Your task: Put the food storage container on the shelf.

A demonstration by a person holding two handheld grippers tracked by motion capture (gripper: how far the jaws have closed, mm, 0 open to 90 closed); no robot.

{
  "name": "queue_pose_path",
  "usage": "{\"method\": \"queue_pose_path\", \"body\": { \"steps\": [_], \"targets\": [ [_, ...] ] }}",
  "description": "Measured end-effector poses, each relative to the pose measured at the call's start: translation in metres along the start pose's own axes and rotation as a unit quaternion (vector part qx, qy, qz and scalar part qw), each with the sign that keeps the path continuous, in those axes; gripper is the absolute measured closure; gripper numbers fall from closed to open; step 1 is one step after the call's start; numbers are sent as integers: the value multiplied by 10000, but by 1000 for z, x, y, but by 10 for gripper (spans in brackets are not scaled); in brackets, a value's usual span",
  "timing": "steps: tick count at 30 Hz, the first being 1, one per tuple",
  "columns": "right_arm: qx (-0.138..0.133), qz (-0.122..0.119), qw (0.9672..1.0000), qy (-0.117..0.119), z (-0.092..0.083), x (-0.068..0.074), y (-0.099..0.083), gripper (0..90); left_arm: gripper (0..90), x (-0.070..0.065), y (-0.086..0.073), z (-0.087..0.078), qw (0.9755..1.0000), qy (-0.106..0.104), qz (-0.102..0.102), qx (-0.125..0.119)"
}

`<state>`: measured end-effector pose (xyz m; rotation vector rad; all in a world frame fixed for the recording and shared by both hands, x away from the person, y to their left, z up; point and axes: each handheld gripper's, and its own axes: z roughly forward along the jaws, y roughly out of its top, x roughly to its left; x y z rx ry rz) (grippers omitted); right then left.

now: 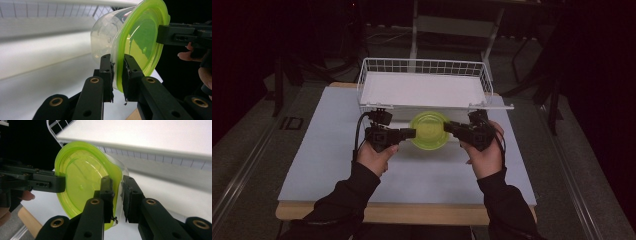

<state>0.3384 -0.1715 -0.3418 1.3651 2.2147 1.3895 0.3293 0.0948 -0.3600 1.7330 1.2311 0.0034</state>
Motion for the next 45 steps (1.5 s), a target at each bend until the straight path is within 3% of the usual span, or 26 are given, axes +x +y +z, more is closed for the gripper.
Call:
{"method": "queue_pose_path", "body": {
  "steps": [10, 21, 27, 35, 38, 43, 45],
  "targets": [
    [-133, 47, 9999, -61, 5, 4, 37, 795, 806, -1, 34, -11, 9995, 241, 39, -221],
    [-187, 157, 9995, -174, 15, -3, 70, 795, 799, 4, 64, -4, 9980, 418, 31, -468],
    [-131, 279, 9994, -175, 27, -8, 82, 795, 798, 12, 77, 1, 9976, 537, -36, -439],
    [58, 365, 9988, -309, 40, -13, 95, 795, 794, 24, 88, 10, 9977, 530, -191, -390],
    [148, 482, 9984, -262, 44, -17, 100, 795, 795, 27, 92, 11, 9976, 519, -277, -374],
    [226, 517, 9980, -295, 46, -19, 104, 795, 785, 25, 97, 14, 9976, 586, -169, -318],
    [244, 499, 9980, -314, 48, -20, 106, 793, 723, 26, 98, 14, 9974, 588, -146, -379]
  ]
}}
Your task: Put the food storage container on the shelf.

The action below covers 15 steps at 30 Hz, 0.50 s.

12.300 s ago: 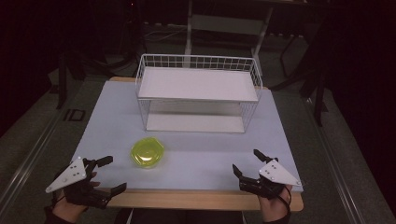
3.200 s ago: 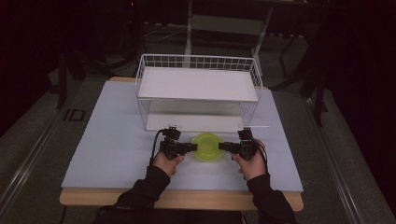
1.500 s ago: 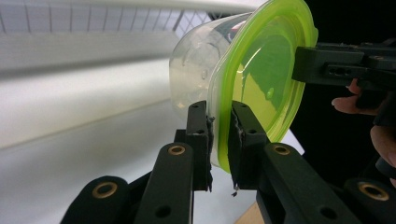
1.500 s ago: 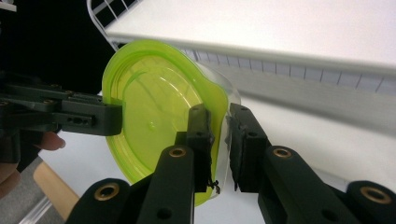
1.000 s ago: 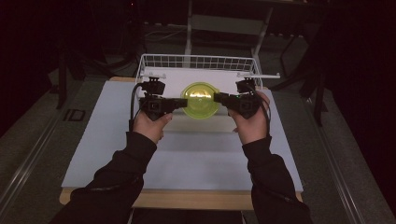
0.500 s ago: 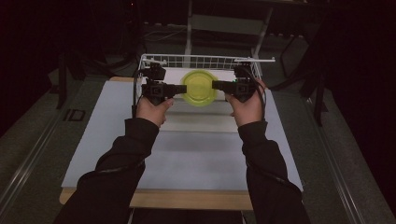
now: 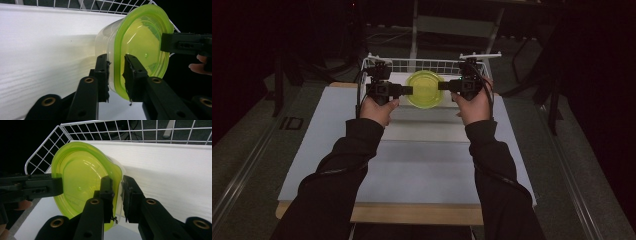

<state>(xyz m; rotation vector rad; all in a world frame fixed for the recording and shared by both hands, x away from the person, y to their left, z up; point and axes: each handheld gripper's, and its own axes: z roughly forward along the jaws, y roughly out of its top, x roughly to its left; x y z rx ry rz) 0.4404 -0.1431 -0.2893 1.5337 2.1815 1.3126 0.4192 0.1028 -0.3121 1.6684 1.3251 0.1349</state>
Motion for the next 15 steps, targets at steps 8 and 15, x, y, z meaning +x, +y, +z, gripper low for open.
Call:
{"method": "queue_pose_path", "body": {
  "steps": [8, 15],
  "targets": [
    [-79, 112, 9999, -15, 6, -5, 8, 720, 677, 1, 5, 7, 10000, 61, -31, -28],
    [-110, 284, 9995, -25, 13, -14, 12, 615, 593, 3, 9, 16, 9999, 20, -104, -73]
  ]
}}
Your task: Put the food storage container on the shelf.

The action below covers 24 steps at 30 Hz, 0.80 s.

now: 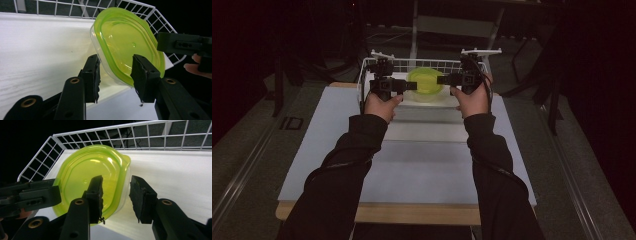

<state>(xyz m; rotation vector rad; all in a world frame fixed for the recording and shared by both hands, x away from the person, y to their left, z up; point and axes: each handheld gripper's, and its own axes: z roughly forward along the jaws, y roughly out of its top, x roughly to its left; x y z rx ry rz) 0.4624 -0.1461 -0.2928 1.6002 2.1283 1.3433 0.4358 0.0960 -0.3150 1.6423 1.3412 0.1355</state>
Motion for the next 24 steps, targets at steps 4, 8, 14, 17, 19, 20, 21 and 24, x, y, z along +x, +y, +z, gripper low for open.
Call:
{"method": "queue_pose_path", "body": {
  "steps": [4, 8, 14, 17, 19, 20, 21, 24],
  "targets": [
    [41, -24, 10000, 21, 3, -2, 0, 582, 557, 1, 2, 4, 10000, 27, 72, -57],
    [35, -54, 10000, 18, 5, -1, 0, 543, 484, 1, 5, 4, 9996, 161, 206, -134],
    [-31, -292, 9996, 31, -2, 4, 0, 476, 443, 0, 9, -8, 9992, 141, 209, -309],
    [-65, -411, 9991, 25, -9, 8, -1, 476, 442, -1, 6, -17, 9988, 73, 262, -419],
    [-84, -482, 9988, 63, -14, 11, -3, 476, 442, 0, 2, -23, 9985, -50, 274, -465],
    [-94, -511, 9986, 72, -16, 12, -5, 476, 441, -1, 0, -26, 9982, -104, 290, -518],
    [-108, -547, 9984, 76, -18, 13, -7, 476, 441, -1, -3, -28, 9981, -124, 337, -499],
    [-133, -581, 9981, 165, -22, 16, -13, 469, 432, 0, -10, -33, 9976, -223, 357, -554]
  ]
}}
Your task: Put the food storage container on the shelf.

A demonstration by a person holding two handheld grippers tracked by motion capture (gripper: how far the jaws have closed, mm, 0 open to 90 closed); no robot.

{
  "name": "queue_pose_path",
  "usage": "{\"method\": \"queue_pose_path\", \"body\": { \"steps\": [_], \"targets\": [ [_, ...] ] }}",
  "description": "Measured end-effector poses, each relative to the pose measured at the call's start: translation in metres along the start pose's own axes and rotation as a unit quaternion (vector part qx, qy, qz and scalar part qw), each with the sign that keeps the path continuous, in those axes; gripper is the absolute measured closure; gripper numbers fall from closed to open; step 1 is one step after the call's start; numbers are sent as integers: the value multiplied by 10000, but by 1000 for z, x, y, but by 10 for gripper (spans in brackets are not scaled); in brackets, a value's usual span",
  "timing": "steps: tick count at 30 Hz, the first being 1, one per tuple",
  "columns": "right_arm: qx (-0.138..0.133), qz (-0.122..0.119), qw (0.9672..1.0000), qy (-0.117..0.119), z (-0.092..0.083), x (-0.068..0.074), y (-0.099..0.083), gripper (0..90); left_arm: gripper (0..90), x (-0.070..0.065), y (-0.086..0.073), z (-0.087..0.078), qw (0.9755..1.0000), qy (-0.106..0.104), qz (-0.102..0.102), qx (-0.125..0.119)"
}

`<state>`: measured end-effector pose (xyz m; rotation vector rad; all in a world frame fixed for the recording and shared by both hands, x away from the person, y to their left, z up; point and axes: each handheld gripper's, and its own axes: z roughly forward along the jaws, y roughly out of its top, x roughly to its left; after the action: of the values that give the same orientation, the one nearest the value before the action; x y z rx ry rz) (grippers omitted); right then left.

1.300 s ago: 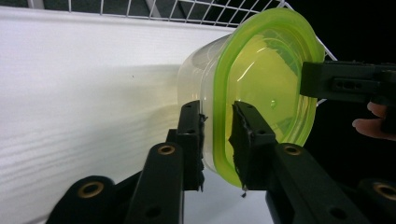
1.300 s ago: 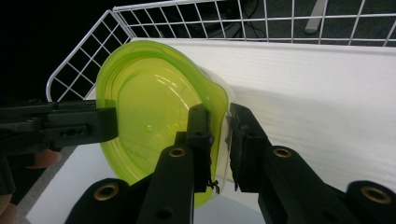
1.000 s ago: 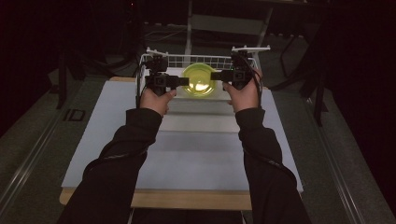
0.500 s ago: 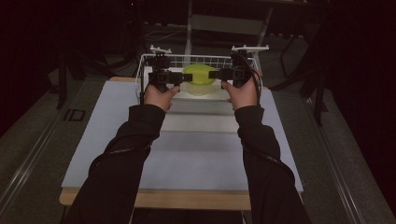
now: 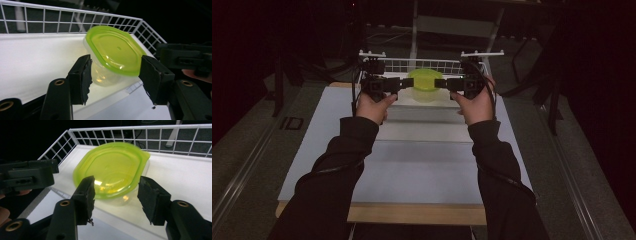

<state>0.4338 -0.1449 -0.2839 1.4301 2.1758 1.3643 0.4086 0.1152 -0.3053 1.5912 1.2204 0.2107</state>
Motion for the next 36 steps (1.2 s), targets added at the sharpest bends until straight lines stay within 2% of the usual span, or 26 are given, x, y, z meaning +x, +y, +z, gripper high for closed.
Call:
{"method": "queue_pose_path", "body": {
  "steps": [1, 2, 4, 5, 8, 10, 12, 15, 17, 18, 19, 20, 22, 23, 25, 26, 28, 30, 32, 34, 36],
  "targets": [
    [-6, -45, 10000, -4, -2, 2, -3, 469, 432, 1, -6, -4, 10000, -82, 19, 7],
    [3, -120, 9999, 53, -3, 5, -8, 469, 432, 1, -9, -6, 10000, -56, 78, 8],
    [23, -256, 9997, 18, -4, 10, -14, 472, 432, 1, -15, -9, 9999, -108, 122, 41],
    [20, -323, 9995, 10, -5, 12, -16, 472, 432, 0, -17, -10, 9999, -70, 142, 57],
    [-51, -516, 9986, 61, -6, 19, -25, 507, 432, 2, -25, -17, 9998, -131, 161, 68],
    [-38, -627, 9979, 141, -4, 23, -32, 548, 432, 1, -31, -22, 9997, -113, 231, -1],
    [-15, -713, 9973, 154, -3, 26, -38, 604, 422, 1, -38, -27, 9992, -105, 378, -28],
    [-35, -760, 9970, 120, 2, 29, -48, 705, 410, 2, -52, -31, 9988, -158, 455, -34],
    [41, -741, 9972, 119, 7, 30, -54, 784, 390, 2, -61, -33, 9977, -193, 642, 7],
    [74, -740, 9972, 117, 10, 30, -56, 809, 354, 3, -71, -36, 9958, -464, 794, 53],
    [172, -723, 9972, 92, 16, 29, -59, 878, 266, 3, -75, -37, 9950, -520, 849, 33],
    [191, -704, 9973, 71, 18, 28, -60, 888, 262, 4, -80, -38, 9944, -571, 892, 26],
    [229, -659, 9976, 55, 24, 27, -62, 898, 183, 6, -93, -39, 9929, -762, 916, 21],
    [216, -651, 9976, 12, 26, 26, -62, 898, 164, 8, -101, -40, 9925, -786, 938, 14],
    [208, -601, 9980, -21, 31, 24, -61, 898, 123, 9, -115, -40, 9913, -758, 1068, -117],
    [181, -590, 9981, -55, 32, 23, -60, 897, 84, 11, -125, -39, 9899, -761, 1185, -142],
    [127, -540, 9984, -85, 34, 20, -58, 893, 28, 12, -141, -36, 9887, -646, 1322, -277],
    [64, -478, 9988, -107, 37, 18, -55, 887, 28, 13, -156, -34, 9880, -641, 1385, -220],
    [38, -461, 9989, -122, 40, 18, -54, 873, 27, 12, -171, -32, 9868, -527, 1518, -206],
    [33, -457, 9988, -175, 43, 18, -53, 868, 28, 12, -179, -31, 9844, -447, 1687, -202],
    [26, -433, 9989, -187, 44, 17, -52, 868, 28, 12, -179, -31, 9844, -447, 1687, -202]
  ]
}}
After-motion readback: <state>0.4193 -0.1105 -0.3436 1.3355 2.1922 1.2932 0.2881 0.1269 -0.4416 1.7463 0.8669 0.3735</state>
